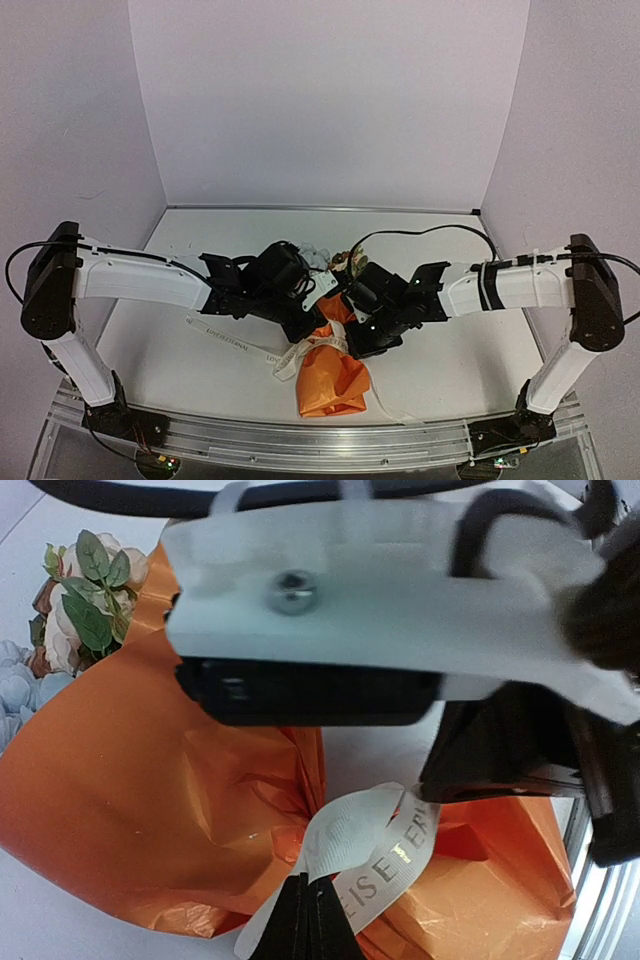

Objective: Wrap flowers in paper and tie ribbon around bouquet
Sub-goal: Cross the half-tied ribbon over the folded bouquet.

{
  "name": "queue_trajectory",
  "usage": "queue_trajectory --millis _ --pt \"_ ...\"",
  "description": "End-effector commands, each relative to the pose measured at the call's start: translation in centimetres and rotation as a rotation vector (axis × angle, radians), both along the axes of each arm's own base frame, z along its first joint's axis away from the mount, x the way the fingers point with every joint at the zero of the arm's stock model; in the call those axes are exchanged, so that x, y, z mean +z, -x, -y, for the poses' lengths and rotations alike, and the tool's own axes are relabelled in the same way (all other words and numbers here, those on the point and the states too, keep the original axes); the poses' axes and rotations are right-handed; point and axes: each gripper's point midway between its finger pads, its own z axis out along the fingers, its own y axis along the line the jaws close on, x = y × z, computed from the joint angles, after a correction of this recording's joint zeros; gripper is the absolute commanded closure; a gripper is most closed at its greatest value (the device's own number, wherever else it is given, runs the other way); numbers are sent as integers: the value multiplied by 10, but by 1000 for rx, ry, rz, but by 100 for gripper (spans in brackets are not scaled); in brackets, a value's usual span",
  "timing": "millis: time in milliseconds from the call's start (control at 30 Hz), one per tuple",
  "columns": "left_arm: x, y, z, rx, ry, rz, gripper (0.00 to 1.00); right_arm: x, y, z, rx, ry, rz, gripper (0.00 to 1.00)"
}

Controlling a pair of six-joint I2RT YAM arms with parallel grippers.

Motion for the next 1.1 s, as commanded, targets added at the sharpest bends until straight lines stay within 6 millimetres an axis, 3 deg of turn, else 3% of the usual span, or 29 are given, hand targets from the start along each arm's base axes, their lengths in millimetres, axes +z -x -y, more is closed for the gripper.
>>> queue_trajectory --millis 0,300,633,1067 --pt "22 1 0 -7 73 7 100 10 -27 -38 -127 -194 -14 100" --pt "22 12 -3 -72 53 -43 100 17 -35 -62 -146 -359 -59 100" --pt "30 18 -2 -105 63 -56 100 15 -37 -59 -167 -374 -64 100" --pt "-3 13 -5 -74 -12 -95 98 5 -65 -71 -215 -489 -38 100"
